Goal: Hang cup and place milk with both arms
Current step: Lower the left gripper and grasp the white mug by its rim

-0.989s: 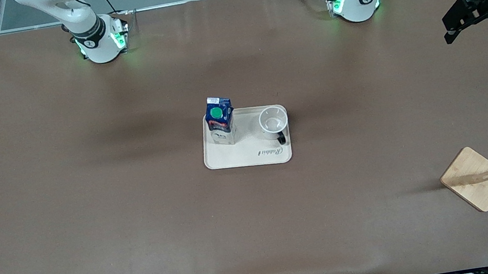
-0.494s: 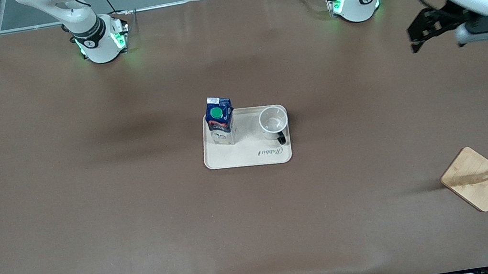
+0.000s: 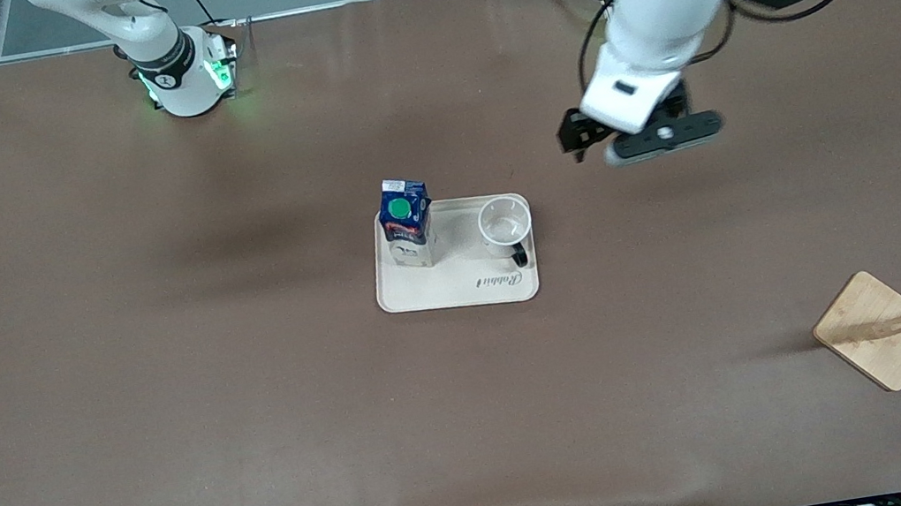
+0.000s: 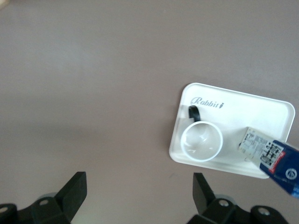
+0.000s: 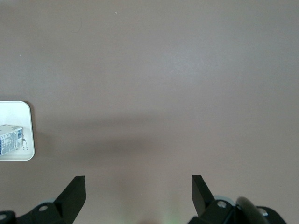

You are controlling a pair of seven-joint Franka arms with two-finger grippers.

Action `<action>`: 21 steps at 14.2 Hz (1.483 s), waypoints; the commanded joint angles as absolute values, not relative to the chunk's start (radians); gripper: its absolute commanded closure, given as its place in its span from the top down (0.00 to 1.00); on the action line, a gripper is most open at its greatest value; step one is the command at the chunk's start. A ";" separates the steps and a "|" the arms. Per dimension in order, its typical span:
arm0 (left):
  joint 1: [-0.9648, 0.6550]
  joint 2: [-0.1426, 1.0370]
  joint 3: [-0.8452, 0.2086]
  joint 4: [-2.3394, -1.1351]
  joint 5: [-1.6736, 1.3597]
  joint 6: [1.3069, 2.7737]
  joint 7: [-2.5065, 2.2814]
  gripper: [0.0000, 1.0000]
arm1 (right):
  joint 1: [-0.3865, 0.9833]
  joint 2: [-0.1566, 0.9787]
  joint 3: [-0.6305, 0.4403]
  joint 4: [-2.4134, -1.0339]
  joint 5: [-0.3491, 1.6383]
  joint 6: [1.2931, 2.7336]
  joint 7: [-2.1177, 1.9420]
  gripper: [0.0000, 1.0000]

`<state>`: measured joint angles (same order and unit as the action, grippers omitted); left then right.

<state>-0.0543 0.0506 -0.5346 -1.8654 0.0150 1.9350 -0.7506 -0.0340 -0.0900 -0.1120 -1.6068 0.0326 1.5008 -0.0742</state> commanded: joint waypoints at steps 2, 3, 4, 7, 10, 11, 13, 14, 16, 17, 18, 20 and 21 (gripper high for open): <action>-0.066 0.110 -0.577 -1.988 0.032 2.132 -0.901 1.00 | -0.049 -0.086 -0.100 -1.588 0.048 1.489 -0.083 1.00; -0.084 0.150 -0.578 -1.990 0.090 2.164 -0.963 1.00 | -0.051 -0.086 -0.100 -1.586 0.049 1.489 -0.083 1.00; -0.097 0.197 -0.578 -1.987 0.148 2.193 -1.039 1.00 | -0.051 -0.084 -0.100 -1.585 0.048 1.489 -0.083 1.00; -0.120 0.319 -0.578 -1.985 0.219 2.302 -1.196 1.00 | -0.051 -0.084 -0.100 -1.585 0.048 1.489 -0.083 1.00; -0.143 0.397 -0.578 -1.985 0.221 2.365 -1.239 1.00 | -0.052 -0.084 -0.100 -1.585 0.048 1.491 -0.083 1.00; -0.143 0.411 -0.578 -1.983 0.227 2.367 -1.241 1.00 | -0.054 -0.084 -0.100 -1.585 0.048 1.491 -0.083 1.00; -0.159 0.440 -0.578 -1.983 0.232 2.367 -1.243 0.91 | -0.057 -0.077 -0.101 -1.585 0.046 1.489 -0.083 1.00; -0.163 0.445 -0.577 -1.983 0.232 2.367 -1.243 0.85 | -0.057 -0.074 -0.101 -1.585 0.046 1.488 -0.083 1.00; -0.161 0.466 -0.577 -1.983 0.232 2.367 -1.241 0.78 | -0.055 -0.074 -0.101 -1.585 0.046 1.489 -0.081 1.00; -0.161 0.474 -0.577 -1.983 0.233 2.367 -1.239 0.70 | -0.057 -0.074 -0.101 -1.583 0.046 1.491 -0.083 1.00; -0.161 0.489 -0.575 -1.980 0.232 2.365 -1.239 0.61 | -0.055 -0.072 -0.101 -1.582 0.048 1.488 -0.081 1.00; -0.163 0.511 -0.572 -1.977 0.239 2.367 -1.241 0.59 | -0.057 -0.071 -0.101 -1.582 0.048 1.488 -0.083 1.00; -0.161 0.512 -0.571 -1.977 0.248 2.367 -1.241 0.57 | -0.057 -0.071 -0.101 -1.582 0.048 1.488 -0.084 1.00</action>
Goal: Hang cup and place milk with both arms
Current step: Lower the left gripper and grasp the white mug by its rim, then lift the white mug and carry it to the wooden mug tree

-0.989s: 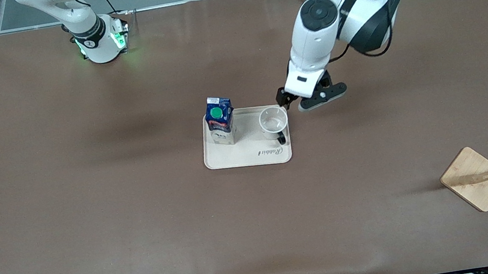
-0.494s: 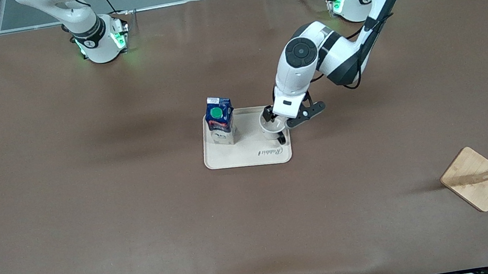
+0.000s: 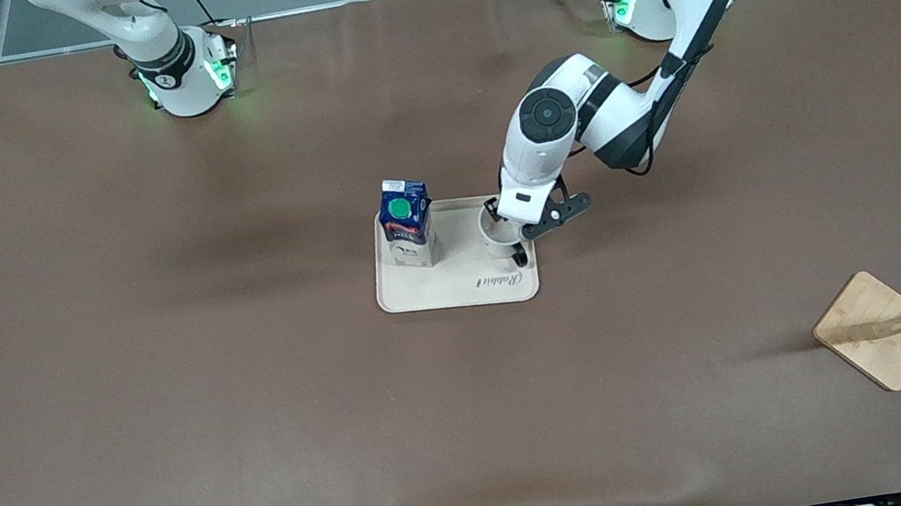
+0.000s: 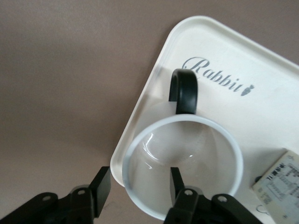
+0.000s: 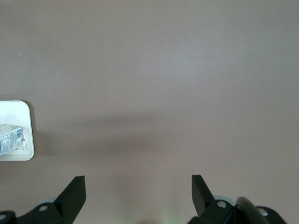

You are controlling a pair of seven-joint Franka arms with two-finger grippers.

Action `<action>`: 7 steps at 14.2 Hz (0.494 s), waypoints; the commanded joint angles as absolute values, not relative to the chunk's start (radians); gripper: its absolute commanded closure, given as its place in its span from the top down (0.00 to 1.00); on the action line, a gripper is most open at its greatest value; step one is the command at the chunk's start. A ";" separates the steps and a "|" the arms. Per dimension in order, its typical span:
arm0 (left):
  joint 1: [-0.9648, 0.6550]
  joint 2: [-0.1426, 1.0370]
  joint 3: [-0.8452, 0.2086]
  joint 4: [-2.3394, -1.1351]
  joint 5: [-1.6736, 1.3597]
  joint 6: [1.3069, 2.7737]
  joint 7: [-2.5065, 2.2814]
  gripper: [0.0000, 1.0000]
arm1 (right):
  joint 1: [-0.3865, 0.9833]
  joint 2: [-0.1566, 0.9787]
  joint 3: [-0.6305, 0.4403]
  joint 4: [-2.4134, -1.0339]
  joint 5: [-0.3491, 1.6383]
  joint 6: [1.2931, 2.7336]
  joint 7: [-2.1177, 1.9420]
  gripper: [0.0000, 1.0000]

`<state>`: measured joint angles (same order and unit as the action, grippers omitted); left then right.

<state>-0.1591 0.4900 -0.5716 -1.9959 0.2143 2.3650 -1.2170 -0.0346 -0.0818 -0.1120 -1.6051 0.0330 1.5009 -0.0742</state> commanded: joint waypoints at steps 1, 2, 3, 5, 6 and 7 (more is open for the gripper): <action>-0.160 0.518 -0.571 -1.977 0.249 2.365 -1.241 0.44 | -0.057 -0.071 -0.101 -1.582 0.048 1.489 -0.084 1.00; -0.158 0.518 -0.571 -1.977 0.249 2.365 -1.241 0.27 | -0.057 -0.071 -0.101 -1.580 0.048 1.489 -0.083 1.00; -0.155 0.518 -0.569 -1.974 0.249 2.365 -1.241 0.11 | -0.052 -0.071 -0.100 -1.577 0.049 1.489 -0.083 1.00; -0.150 0.514 -0.569 -1.959 0.249 2.358 -1.238 0.00 | -0.048 -0.071 -0.100 -1.577 0.049 1.489 -0.081 1.00; -0.144 0.506 -0.569 -1.953 0.249 2.344 -1.230 0.00 | -0.046 -0.071 -0.098 -1.577 0.049 1.489 -0.081 1.00; -0.138 0.488 -0.568 -1.948 0.250 2.336 -1.229 0.00 | -0.046 -0.071 -0.098 -1.577 0.049 1.489 -0.081 1.00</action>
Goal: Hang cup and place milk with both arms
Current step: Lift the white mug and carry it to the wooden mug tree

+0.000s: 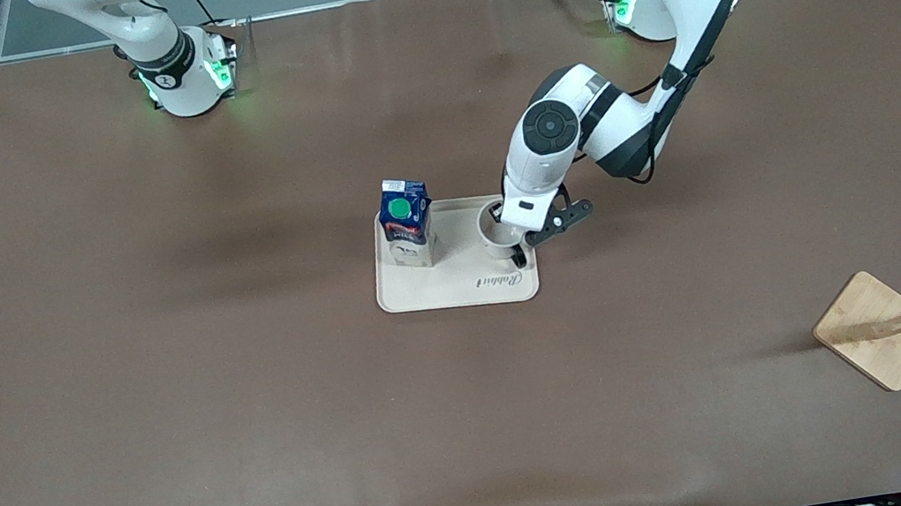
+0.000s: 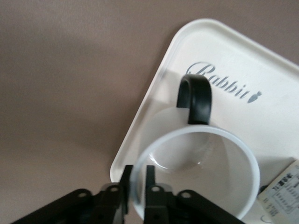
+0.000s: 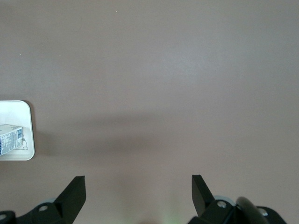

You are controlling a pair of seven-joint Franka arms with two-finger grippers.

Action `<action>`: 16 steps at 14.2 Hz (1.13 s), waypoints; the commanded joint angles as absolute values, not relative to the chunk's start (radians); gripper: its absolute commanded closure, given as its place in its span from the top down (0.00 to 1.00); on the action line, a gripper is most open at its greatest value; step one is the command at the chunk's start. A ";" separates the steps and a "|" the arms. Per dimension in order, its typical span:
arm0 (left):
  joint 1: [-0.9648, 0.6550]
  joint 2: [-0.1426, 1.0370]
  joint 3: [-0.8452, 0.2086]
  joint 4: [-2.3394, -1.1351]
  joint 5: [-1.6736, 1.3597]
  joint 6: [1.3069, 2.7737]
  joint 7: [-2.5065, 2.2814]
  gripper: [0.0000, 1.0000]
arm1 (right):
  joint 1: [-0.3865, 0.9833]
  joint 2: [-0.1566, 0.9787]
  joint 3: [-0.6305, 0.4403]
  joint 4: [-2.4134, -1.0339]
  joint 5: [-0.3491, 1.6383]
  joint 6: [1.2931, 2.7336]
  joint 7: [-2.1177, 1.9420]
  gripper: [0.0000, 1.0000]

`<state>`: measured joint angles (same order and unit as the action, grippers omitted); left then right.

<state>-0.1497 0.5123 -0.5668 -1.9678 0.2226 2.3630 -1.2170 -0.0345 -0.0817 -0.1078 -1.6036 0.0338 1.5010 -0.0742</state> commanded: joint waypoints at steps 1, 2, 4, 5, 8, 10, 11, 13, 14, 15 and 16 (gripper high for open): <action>-0.130 0.468 -0.566 -1.933 0.250 2.329 -1.226 0.00 | -0.048 -0.071 -0.098 -1.577 0.049 1.489 -0.081 1.00; -0.118 0.450 -0.568 -1.905 0.250 2.297 -1.226 0.00 | -0.045 -0.071 -0.098 -1.577 0.049 1.489 -0.081 1.00; -0.114 0.414 -0.568 -1.814 0.250 2.182 -1.213 0.00 | -0.046 -0.071 -0.098 -1.577 0.049 1.488 -0.083 1.00; -0.103 0.396 -0.568 -1.765 0.250 2.107 -1.188 0.00 | -0.048 -0.071 -0.098 -1.577 0.049 1.486 -0.083 1.00; -0.011 0.318 -0.571 -1.692 0.247 1.970 -1.062 0.00 | -0.045 -0.061 -0.098 -1.578 0.051 1.473 -0.083 1.00; 0.070 0.258 -0.572 -1.692 0.249 1.965 -0.962 0.00 | -0.048 -0.058 -0.098 -1.578 0.049 1.462 -0.084 1.00; 0.113 0.232 -0.572 -1.690 0.244 1.962 -0.886 0.00 | -0.049 -0.058 -0.098 -1.577 0.049 1.451 -0.084 1.00; 0.216 0.189 -0.574 -1.692 0.232 1.960 -0.725 0.00 | -0.041 -0.055 -0.098 -1.578 0.049 1.428 -0.084 1.00; 0.251 0.173 -0.574 -1.690 0.223 1.957 -0.657 0.00 | -0.040 -0.055 -0.095 -1.578 0.049 1.419 -0.084 1.00; 0.283 0.167 -0.572 -1.684 0.210 1.957 -0.605 0.00 | -0.038 -0.055 -0.095 -1.577 0.049 1.419 -0.084 1.00; 0.325 0.170 -0.571 -1.666 0.201 1.957 -0.568 0.00 | -0.038 -0.055 -0.095 -1.574 0.049 1.419 -0.084 1.00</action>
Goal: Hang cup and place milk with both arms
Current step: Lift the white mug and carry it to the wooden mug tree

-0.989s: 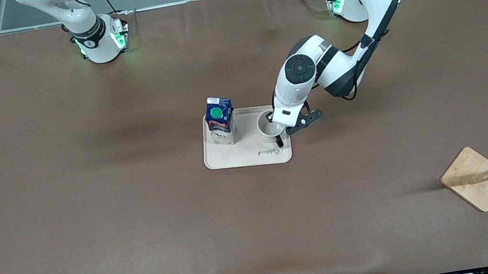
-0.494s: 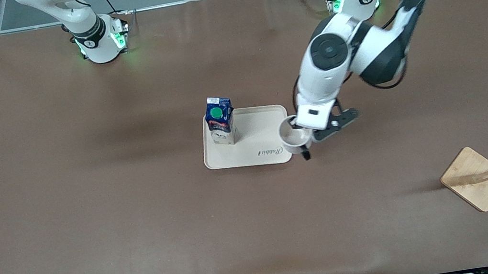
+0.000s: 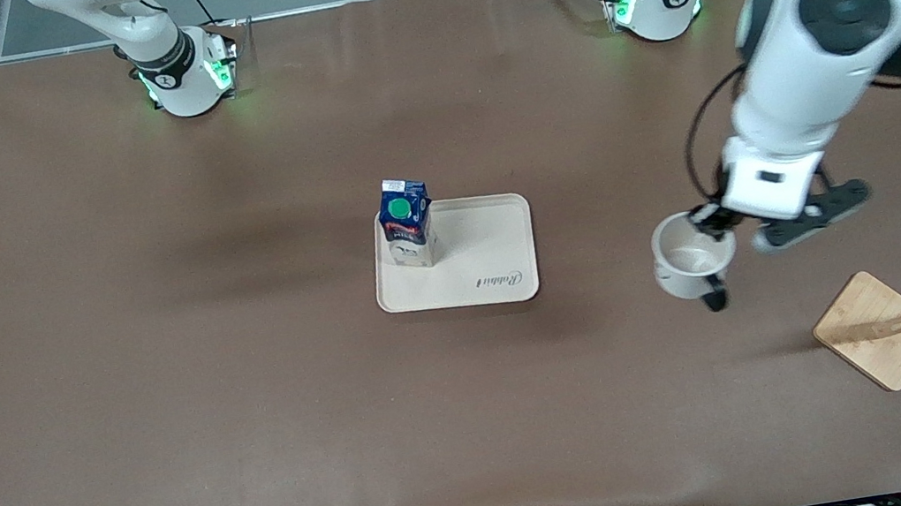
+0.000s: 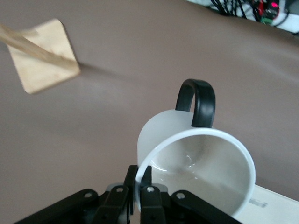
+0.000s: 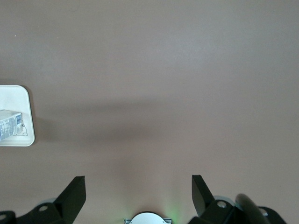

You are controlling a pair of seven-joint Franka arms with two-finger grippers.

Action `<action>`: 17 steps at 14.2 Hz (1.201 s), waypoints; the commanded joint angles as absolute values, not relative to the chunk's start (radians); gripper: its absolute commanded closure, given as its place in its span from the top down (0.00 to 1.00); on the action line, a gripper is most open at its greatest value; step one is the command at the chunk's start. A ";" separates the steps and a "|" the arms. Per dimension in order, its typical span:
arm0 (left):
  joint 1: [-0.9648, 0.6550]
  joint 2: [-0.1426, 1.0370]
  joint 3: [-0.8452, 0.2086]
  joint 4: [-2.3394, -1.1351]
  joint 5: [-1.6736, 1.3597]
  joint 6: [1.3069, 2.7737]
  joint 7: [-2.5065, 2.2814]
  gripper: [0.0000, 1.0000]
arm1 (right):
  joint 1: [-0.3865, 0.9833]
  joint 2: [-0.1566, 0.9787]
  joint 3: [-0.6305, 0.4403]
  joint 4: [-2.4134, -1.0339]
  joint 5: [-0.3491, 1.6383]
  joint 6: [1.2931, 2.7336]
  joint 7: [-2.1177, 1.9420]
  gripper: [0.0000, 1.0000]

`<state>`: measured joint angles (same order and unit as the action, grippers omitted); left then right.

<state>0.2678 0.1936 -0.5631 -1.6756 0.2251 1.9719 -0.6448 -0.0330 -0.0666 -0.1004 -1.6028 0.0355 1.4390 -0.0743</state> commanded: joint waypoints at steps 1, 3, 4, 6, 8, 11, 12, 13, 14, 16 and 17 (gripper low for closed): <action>0.357 0.178 -0.571 -1.654 0.201 1.957 -0.533 0.00 | -0.038 -0.055 -0.095 -1.571 0.048 1.419 -0.086 1.00; 0.406 0.205 -0.568 -1.625 0.202 1.959 -0.488 0.00 | -0.037 -0.054 -0.094 -1.569 0.040 1.424 -0.086 1.00; 0.426 0.213 -0.568 -1.611 0.201 1.960 -0.470 0.00 | -0.029 -0.054 -0.091 -1.569 0.025 1.427 -0.086 1.00; 0.465 0.235 -0.568 -1.583 0.201 1.962 -0.440 0.00 | -0.014 -0.054 -0.091 -1.571 -0.009 1.427 -0.084 1.00; 0.508 0.248 -0.568 -1.582 0.204 1.974 -0.433 0.00 | -0.014 -0.054 -0.092 -1.571 -0.002 1.422 -0.081 1.00; 0.564 0.271 -0.568 -1.580 0.201 1.989 -0.374 0.00 | -0.012 -0.043 -0.092 -1.572 0.005 1.425 -0.081 1.00; 0.586 0.278 -0.568 -1.582 0.199 2.003 -0.373 0.00 | -0.012 -0.025 -0.091 -1.569 0.005 1.421 -0.080 1.00; 0.603 0.281 -0.568 -1.582 0.187 2.025 -0.373 0.00 | -0.005 -0.026 -0.091 -1.569 0.003 1.419 -0.084 1.00; 0.621 0.284 -0.568 -1.582 0.172 2.042 -0.373 0.00 | -0.002 -0.025 -0.092 -1.569 0.000 1.423 -0.084 1.00; 0.646 0.290 -0.568 -1.582 0.170 2.057 -0.373 0.00 | -0.009 -0.021 -0.092 -1.569 0.003 1.428 -0.084 1.00; 0.649 0.296 -0.568 -1.580 0.172 2.062 -0.373 0.00 | -0.009 -0.018 -0.094 -1.569 0.000 1.431 -0.084 1.00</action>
<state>0.6352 0.2871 -0.5567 -1.5980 0.1898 2.0539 -0.3885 -0.0114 -0.0304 -0.0892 -1.5954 0.0116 1.4390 -0.0763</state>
